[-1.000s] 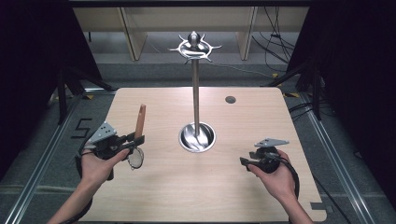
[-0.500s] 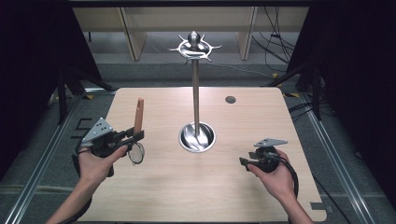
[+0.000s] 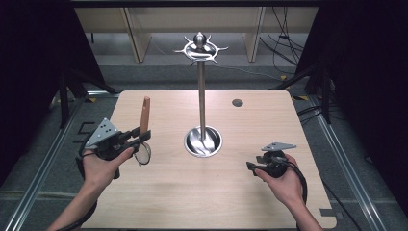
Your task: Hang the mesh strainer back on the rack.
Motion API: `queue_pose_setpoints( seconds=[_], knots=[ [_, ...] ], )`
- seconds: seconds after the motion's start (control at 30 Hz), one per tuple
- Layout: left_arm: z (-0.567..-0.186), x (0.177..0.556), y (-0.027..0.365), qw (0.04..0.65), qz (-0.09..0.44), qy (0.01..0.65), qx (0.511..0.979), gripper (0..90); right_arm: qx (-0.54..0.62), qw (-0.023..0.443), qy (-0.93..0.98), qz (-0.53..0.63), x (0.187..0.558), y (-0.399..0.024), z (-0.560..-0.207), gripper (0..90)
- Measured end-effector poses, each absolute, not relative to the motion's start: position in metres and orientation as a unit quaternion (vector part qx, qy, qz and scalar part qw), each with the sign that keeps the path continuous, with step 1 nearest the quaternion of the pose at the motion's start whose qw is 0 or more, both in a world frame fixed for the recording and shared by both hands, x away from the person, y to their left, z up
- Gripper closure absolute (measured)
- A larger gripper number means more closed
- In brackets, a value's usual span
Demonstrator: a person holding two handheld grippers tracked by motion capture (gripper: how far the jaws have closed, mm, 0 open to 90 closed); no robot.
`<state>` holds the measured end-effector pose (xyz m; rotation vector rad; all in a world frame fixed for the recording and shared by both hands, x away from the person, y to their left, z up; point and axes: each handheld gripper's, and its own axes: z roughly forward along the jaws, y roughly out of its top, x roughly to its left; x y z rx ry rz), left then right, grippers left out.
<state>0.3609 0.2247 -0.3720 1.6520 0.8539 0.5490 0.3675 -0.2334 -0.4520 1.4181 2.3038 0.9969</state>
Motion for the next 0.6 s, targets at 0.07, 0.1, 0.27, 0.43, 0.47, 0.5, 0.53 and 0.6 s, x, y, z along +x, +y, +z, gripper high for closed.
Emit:
queue_pose_setpoints(
  seconds=[0.07,0.1,0.27,0.43,0.47,0.5,0.53,0.6],
  knots=[
    [-0.371,0.361,0.223,0.566,0.237,0.362,0.702,67.9,0.49,0.129,0.791,0.343,0.367,-0.233,-0.452,51.1],
    [-0.37,0.36,0.221,0.566,0.239,0.36,0.702,67.9,0.486,0.131,0.793,0.344,0.367,-0.233,-0.452,51.1],
    [-0.366,0.36,0.216,0.564,0.244,0.36,0.702,67.9,0.484,0.132,0.793,0.345,0.368,-0.233,-0.452,51.1],
    [-0.363,0.361,0.21,0.566,0.248,0.357,0.7,67.9,0.489,0.129,0.79,0.346,0.368,-0.232,-0.453,51.0],
    [-0.362,0.362,0.209,0.569,0.249,0.355,0.699,67.9,0.489,0.129,0.79,0.347,0.368,-0.232,-0.452,51.0],
    [-0.36,0.361,0.207,0.568,0.252,0.355,0.699,67.9,0.487,0.131,0.791,0.347,0.368,-0.233,-0.452,51.1],
    [-0.36,0.361,0.207,0.568,0.252,0.355,0.699,67.9,0.487,0.131,0.791,0.347,0.368,-0.233,-0.452,51.1],
    [-0.359,0.361,0.204,0.568,0.253,0.357,0.697,67.9,0.485,0.13,0.793,0.345,0.368,-0.233,-0.453,51.1]
  ],
)
